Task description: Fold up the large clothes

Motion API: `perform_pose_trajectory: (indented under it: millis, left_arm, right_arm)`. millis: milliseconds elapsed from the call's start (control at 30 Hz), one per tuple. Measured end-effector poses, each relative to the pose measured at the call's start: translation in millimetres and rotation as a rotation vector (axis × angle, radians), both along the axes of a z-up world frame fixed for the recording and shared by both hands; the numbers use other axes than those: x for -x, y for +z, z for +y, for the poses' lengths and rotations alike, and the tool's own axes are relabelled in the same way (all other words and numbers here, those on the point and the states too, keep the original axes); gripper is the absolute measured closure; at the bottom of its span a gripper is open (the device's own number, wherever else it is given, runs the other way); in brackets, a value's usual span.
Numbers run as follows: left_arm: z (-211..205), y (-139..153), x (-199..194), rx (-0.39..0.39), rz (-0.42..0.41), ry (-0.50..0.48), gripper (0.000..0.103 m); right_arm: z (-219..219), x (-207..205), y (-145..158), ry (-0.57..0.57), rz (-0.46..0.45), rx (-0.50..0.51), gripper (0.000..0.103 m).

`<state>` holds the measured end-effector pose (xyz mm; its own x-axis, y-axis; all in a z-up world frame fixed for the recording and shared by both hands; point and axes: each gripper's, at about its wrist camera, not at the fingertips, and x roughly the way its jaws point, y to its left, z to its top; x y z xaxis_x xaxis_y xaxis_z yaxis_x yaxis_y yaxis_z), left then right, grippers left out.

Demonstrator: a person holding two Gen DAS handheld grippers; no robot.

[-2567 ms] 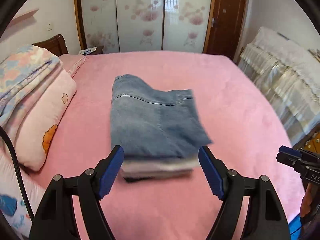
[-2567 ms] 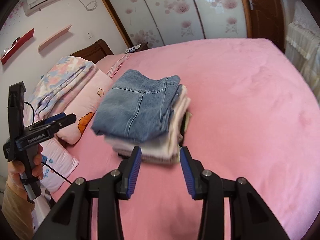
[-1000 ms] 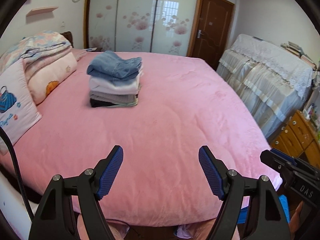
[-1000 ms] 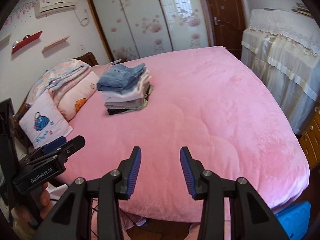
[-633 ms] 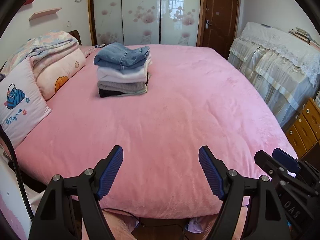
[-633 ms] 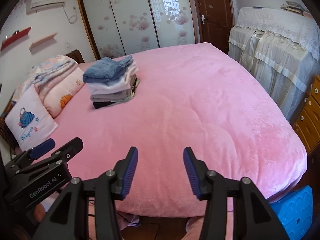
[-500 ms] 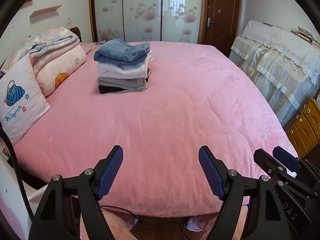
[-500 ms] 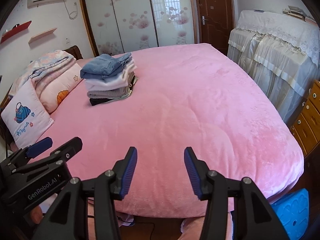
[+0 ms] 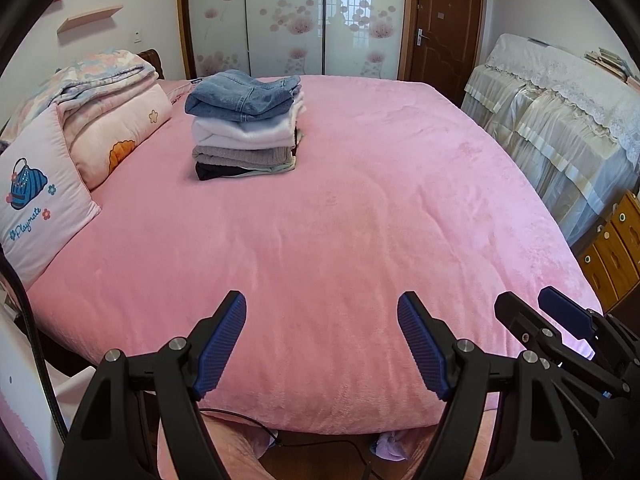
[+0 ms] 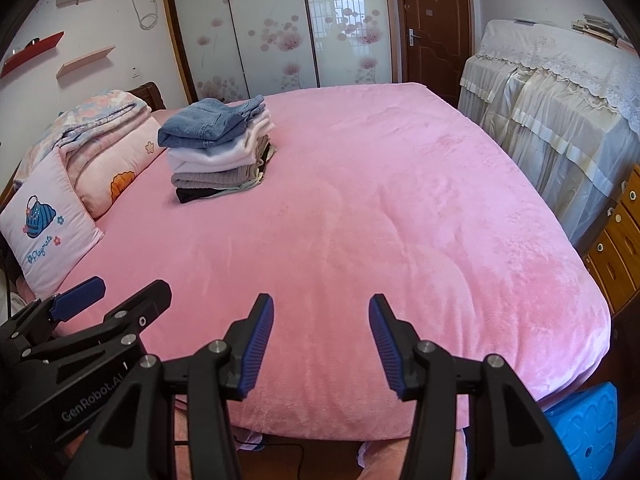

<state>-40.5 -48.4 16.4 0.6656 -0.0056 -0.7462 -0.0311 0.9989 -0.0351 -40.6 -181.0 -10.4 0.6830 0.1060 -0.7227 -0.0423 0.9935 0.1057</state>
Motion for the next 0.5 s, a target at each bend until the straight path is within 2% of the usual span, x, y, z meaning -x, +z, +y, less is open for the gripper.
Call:
perform_pose_trajectory:
  millis: [500]
  left_arm:
    - [1.3,-5.0,-0.2,-0.025,0.004,0.002,0.026]
  right_arm:
    - [6.3,-0.5,-1.6,-0.012,-0.012,0.043,0.053]
